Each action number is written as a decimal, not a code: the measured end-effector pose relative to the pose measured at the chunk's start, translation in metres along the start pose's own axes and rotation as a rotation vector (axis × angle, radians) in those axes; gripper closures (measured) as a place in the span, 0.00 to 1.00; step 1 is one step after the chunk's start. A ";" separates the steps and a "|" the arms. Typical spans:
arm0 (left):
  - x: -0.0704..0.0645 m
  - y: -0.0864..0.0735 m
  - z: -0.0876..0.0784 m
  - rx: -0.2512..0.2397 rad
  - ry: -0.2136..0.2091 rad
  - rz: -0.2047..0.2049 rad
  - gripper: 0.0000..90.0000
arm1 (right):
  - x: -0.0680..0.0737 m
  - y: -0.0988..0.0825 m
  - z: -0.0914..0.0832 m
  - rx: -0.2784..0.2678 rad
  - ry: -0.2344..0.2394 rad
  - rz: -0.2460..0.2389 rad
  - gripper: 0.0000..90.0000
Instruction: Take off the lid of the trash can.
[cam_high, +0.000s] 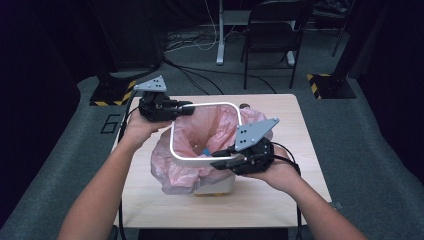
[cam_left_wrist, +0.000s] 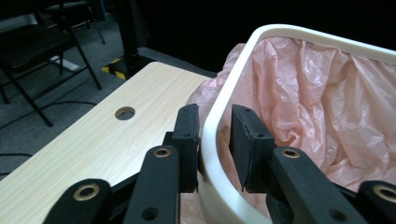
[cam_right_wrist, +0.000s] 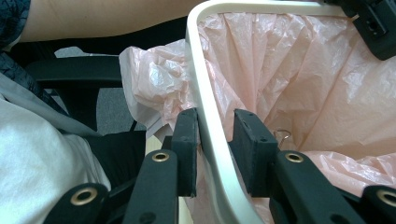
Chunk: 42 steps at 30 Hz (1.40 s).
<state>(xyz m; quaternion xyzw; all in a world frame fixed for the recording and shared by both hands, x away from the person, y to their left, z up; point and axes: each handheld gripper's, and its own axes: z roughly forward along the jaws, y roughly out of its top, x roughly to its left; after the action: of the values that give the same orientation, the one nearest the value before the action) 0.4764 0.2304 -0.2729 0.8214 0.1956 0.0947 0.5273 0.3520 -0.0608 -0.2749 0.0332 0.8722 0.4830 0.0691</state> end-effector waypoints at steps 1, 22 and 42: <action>0.000 0.000 0.000 -0.001 -0.005 -0.005 0.79 | 0.000 0.000 0.000 -0.001 0.000 -0.001 0.78; -0.002 0.003 0.000 0.016 0.024 -0.010 0.83 | -0.001 0.005 0.001 -0.004 0.031 -0.040 0.88; -0.005 0.014 -0.007 0.011 0.031 0.009 0.83 | 0.001 0.013 -0.004 -0.005 0.021 -0.067 0.88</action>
<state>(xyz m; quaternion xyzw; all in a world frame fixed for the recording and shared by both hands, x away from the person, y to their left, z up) 0.4727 0.2288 -0.2569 0.8237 0.2004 0.1088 0.5192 0.3507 -0.0574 -0.2613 -0.0011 0.8724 0.4829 0.0761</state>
